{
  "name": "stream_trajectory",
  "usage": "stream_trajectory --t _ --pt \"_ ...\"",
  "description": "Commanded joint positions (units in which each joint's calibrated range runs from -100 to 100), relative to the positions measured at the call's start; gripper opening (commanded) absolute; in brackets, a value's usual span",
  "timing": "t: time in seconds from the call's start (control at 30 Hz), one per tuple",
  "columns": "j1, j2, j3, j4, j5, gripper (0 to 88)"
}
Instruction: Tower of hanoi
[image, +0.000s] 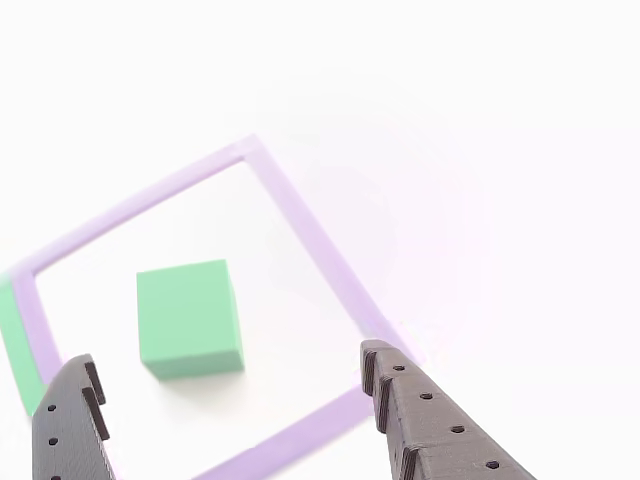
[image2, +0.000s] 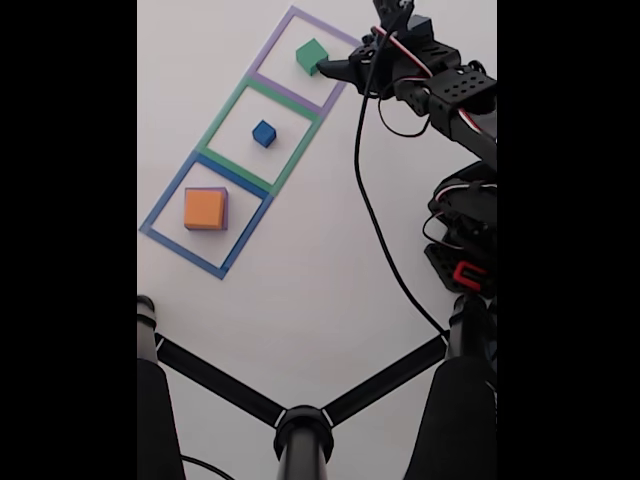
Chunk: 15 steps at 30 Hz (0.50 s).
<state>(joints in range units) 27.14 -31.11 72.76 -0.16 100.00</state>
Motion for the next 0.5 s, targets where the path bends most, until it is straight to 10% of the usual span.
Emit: stream_trajectory --t 0.0,0.47 --pt "-2.0 7.2 0.6 -15.8 0.0 29.4" --pt "-3.8 32.7 -0.4 -43.3 0.0 30.9"
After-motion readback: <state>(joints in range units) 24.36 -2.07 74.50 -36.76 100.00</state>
